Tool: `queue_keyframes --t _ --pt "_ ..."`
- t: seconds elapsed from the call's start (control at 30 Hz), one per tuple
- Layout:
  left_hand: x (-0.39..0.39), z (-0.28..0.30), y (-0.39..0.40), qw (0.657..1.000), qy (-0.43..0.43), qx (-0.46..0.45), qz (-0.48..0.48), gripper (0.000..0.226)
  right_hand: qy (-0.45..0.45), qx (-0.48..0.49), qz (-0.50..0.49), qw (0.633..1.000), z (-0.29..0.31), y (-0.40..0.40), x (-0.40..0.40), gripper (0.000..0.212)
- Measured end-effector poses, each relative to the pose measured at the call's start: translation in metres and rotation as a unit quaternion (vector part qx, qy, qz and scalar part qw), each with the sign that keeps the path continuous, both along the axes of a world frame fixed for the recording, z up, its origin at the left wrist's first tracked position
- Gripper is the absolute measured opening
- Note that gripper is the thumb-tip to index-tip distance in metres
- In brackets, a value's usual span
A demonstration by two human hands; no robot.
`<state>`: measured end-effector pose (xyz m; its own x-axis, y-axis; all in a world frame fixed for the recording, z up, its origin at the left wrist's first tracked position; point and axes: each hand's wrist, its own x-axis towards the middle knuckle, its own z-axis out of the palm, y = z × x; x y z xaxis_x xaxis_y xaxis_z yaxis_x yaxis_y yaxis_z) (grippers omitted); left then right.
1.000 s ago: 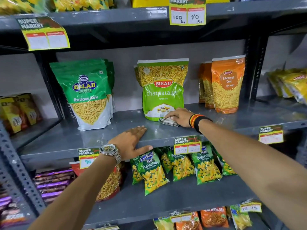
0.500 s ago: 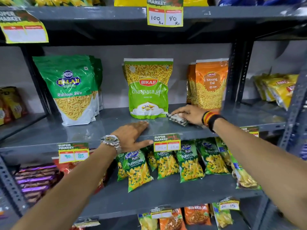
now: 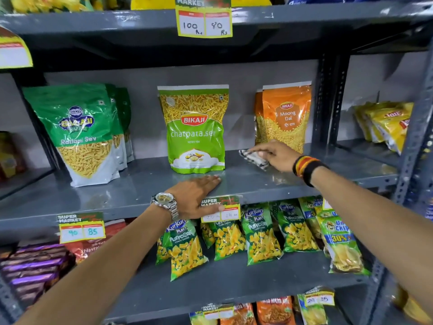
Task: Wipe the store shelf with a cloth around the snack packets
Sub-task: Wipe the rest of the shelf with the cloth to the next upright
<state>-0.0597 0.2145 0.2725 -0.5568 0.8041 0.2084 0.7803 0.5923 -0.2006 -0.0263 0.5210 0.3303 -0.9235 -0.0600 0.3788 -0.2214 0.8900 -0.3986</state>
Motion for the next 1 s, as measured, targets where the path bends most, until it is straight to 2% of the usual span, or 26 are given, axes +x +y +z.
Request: queue_keyframes --t 0.37,0.5,0.63,0.77,1.0 --pt "-0.001 -0.001 0.004 1.000 -0.011 0.019 -0.002 0.091 -0.002 0.035 -0.079 0.996 -0.018 -0.016 -0.179 0.033" --pt "-0.002 -0.002 0.003 0.999 -0.021 0.030 -0.005 0.091 -0.042 0.050 -0.100 0.993 -0.020 -0.015 -0.226 0.039" --pt "-0.005 -0.006 0.001 0.999 -0.020 0.027 -0.006 0.093 -0.053 0.093 -0.076 0.991 -0.010 -0.014 -0.242 0.035" --pt "-0.010 -0.010 0.001 0.999 -0.016 0.030 -0.014 0.094 -0.116 0.134 -0.043 0.983 -0.015 -0.009 -0.260 0.037" --pt "-0.007 -0.008 0.000 1.000 -0.010 0.021 -0.016 0.094 -0.116 0.114 0.022 0.986 -0.016 -0.015 -0.226 0.030"
